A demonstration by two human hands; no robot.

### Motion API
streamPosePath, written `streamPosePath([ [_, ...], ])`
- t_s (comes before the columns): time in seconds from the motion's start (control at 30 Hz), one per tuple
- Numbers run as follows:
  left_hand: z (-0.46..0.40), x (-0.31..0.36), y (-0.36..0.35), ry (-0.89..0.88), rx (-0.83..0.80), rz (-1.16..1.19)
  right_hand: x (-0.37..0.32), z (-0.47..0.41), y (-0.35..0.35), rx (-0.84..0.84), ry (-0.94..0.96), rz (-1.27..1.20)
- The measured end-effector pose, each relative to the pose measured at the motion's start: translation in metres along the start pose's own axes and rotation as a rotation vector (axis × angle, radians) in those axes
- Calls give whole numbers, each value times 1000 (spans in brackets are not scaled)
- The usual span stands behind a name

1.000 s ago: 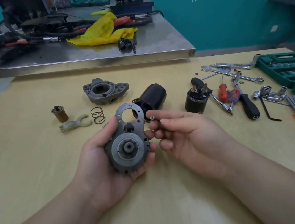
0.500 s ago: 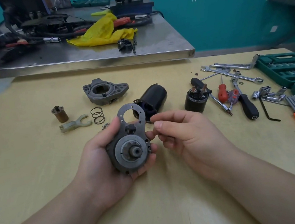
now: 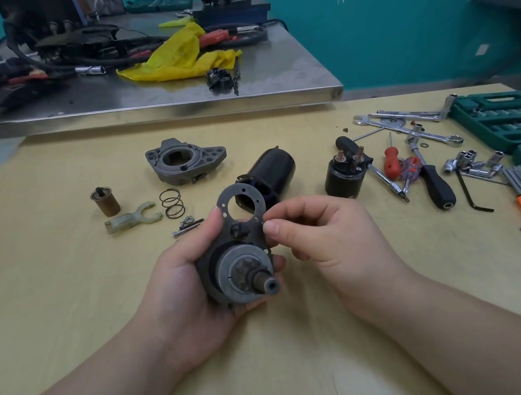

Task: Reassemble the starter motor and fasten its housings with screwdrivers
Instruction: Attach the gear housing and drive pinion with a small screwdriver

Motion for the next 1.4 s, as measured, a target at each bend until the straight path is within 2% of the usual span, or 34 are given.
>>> streamPosePath([
  [0.6, 2, -2, -3, -60, -43, -55, 0, -1, -2, -5, 44, 15],
  [0.73, 2, -3, -3, -53, -48, -53, 6, -1, -2, 36, 43, 7],
  [0.97, 1, 0, -3, -8, -61, 1, 15, -4, -2, 39, -47, 51],
  [1.13, 1, 2, 0, 19, -41, 44, 15, -3, -4, -28, -59, 23],
  [1.4, 5, -1, -5, -53, -67, -23, 15, 2, -12, -102, -156, -66],
])
Point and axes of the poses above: each hand's wrist, its own z-axis away from the middle knuckle, its own y-axis out of the back of the hand, x = y × z, the point moved 2 cm from there along -z, towards the middle knuckle, and after that the axes turned 1 degree about -z, right-handed, at the moved point
